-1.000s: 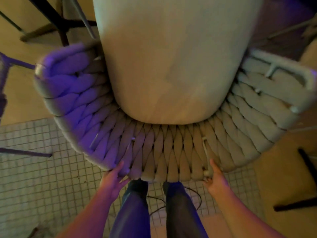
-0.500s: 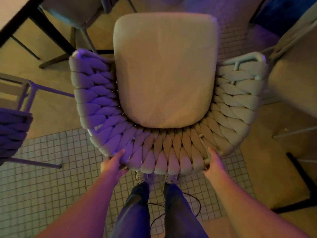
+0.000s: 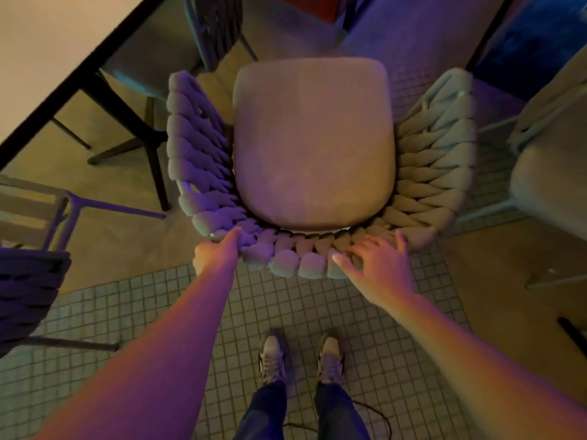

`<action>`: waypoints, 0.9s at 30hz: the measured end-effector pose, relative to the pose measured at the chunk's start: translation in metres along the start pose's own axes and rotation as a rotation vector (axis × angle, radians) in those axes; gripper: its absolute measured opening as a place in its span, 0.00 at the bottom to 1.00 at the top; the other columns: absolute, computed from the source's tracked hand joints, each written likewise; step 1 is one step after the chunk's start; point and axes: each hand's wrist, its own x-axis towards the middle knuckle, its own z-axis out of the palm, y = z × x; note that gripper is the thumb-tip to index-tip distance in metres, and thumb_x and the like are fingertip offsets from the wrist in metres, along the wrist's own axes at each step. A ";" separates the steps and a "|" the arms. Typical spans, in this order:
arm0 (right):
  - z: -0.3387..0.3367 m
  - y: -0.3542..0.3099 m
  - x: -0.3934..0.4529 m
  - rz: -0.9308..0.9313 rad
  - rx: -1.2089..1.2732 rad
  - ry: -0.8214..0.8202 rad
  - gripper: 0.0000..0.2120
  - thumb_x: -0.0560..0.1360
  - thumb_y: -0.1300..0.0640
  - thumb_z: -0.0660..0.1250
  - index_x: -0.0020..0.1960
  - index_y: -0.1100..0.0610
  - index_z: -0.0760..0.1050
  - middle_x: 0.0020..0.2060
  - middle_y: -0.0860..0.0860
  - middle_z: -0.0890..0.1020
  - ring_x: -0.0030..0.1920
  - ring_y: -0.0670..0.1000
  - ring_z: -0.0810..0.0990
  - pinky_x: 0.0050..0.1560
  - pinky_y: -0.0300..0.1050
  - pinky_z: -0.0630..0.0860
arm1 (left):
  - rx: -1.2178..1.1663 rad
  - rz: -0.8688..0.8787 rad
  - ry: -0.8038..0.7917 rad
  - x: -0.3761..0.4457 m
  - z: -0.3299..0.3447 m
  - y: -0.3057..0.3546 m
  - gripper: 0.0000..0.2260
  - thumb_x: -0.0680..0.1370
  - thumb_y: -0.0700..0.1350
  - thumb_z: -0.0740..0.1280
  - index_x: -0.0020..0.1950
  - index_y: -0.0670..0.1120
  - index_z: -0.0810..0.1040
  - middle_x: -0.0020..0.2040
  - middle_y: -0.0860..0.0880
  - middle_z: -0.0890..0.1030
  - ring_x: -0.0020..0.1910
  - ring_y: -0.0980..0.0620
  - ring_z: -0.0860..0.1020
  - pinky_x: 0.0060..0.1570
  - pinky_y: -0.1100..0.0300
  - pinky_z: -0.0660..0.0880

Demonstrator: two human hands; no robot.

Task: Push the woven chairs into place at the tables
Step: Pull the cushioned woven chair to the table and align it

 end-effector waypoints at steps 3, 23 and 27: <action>-0.001 0.011 0.015 -0.097 -0.037 0.005 0.34 0.68 0.22 0.45 0.54 0.42 0.78 0.51 0.43 0.83 0.56 0.48 0.78 0.66 0.61 0.61 | 0.053 0.006 0.019 0.004 0.003 0.016 0.35 0.60 0.65 0.69 0.55 0.39 0.81 0.50 0.38 0.84 0.49 0.39 0.83 0.51 0.45 0.80; -0.035 0.018 0.093 -0.152 -0.054 -0.086 0.38 0.64 0.19 0.41 0.59 0.37 0.74 0.53 0.39 0.82 0.56 0.46 0.76 0.58 0.51 0.63 | 1.118 1.236 -0.309 -0.017 0.057 0.061 0.25 0.76 0.62 0.54 0.69 0.54 0.68 0.66 0.53 0.74 0.68 0.47 0.68 0.72 0.46 0.44; -0.046 0.015 0.092 -0.143 -0.039 -0.175 0.37 0.66 0.22 0.41 0.63 0.38 0.71 0.58 0.41 0.79 0.61 0.49 0.74 0.61 0.52 0.61 | 1.148 1.158 -0.349 -0.024 0.050 0.072 0.25 0.77 0.64 0.53 0.69 0.55 0.69 0.69 0.53 0.72 0.71 0.49 0.66 0.73 0.46 0.46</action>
